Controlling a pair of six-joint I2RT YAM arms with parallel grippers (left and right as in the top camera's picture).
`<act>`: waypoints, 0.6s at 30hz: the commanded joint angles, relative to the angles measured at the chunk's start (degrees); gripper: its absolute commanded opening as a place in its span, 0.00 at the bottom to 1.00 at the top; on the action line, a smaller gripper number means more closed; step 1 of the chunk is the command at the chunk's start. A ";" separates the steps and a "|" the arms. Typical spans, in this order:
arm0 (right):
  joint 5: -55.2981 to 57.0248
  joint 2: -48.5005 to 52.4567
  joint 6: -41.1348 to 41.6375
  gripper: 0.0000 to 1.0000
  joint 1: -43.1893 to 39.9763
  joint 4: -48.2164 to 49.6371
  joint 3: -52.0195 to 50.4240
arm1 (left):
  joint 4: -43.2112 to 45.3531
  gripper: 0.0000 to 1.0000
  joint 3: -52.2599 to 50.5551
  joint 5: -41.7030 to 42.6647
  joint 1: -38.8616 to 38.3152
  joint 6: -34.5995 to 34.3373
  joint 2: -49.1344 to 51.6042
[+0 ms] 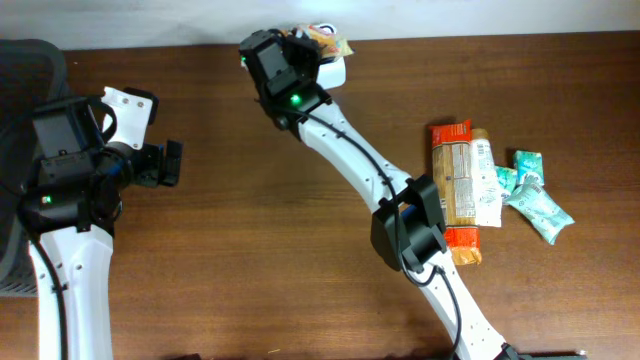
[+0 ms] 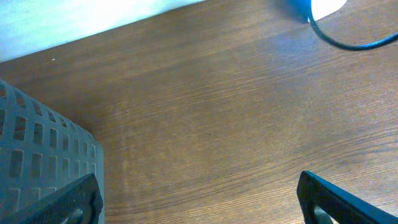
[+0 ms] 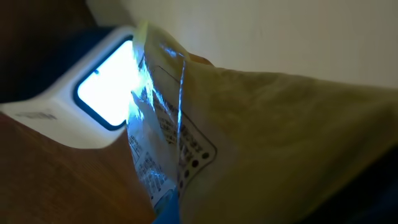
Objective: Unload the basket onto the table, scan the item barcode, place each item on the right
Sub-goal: 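Carry the chip bag right and release it onto the scanned pile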
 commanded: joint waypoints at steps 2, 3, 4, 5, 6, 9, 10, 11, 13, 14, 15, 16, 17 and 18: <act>0.09 0.11 0.04 0.04 0.28 -0.52 0.31 | 0.11 0.99 0.15 -0.02 0.13 0.87 -0.66; 0.61 0.04 0.04 0.04 0.24 0.87 0.33 | 0.11 0.99 0.15 -0.02 0.13 0.87 -0.66; 0.61 -0.72 0.07 0.04 0.24 2.01 0.33 | 0.11 0.99 0.15 0.00 0.13 0.87 -0.66; -0.11 -1.97 0.39 0.04 0.24 2.01 0.33 | 0.11 0.99 0.15 -0.02 0.13 0.87 -0.66; -0.81 -4.07 1.42 0.04 0.24 1.95 0.33 | 0.11 0.99 0.15 -0.02 0.13 0.87 -0.66; -1.29 -11.19 6.12 0.04 -0.20 0.24 0.33 | 0.11 0.99 0.15 -0.02 0.13 0.87 -0.66; -3.85 -15.21 9.68 0.04 -0.48 -4.24 0.33 | 0.11 0.99 0.15 -0.02 0.13 0.87 -0.66; -7.52 -18.45 13.64 0.04 -0.57 -9.31 0.35 | 0.09 0.99 0.15 0.00 0.13 0.87 -0.66; -18.21 -25.66 24.20 0.04 -0.90 -20.98 0.35 | 0.11 0.99 0.15 -0.02 0.13 0.87 -0.66; -22.69 -28.63 29.46 0.04 -1.33 -25.40 0.35 | 0.11 0.99 0.15 -0.02 0.13 0.87 -0.66; -28.04 -32.61 36.59 0.04 -2.45 -30.75 0.35 | 0.11 0.99 0.15 -0.02 0.13 0.87 -0.66; -31.10 -35.32 42.42 0.04 -3.48 -34.91 0.35 | 0.11 0.99 0.15 -0.02 0.13 0.87 -0.66; -32.17 -37.68 47.82 0.04 -4.63 -38.64 0.35 | 0.11 0.99 0.15 -0.02 0.13 0.87 -0.66; -32.17 -40.06 53.68 0.04 -6.23 -42.77 0.35 | 0.11 0.99 0.15 0.00 0.13 0.87 -0.66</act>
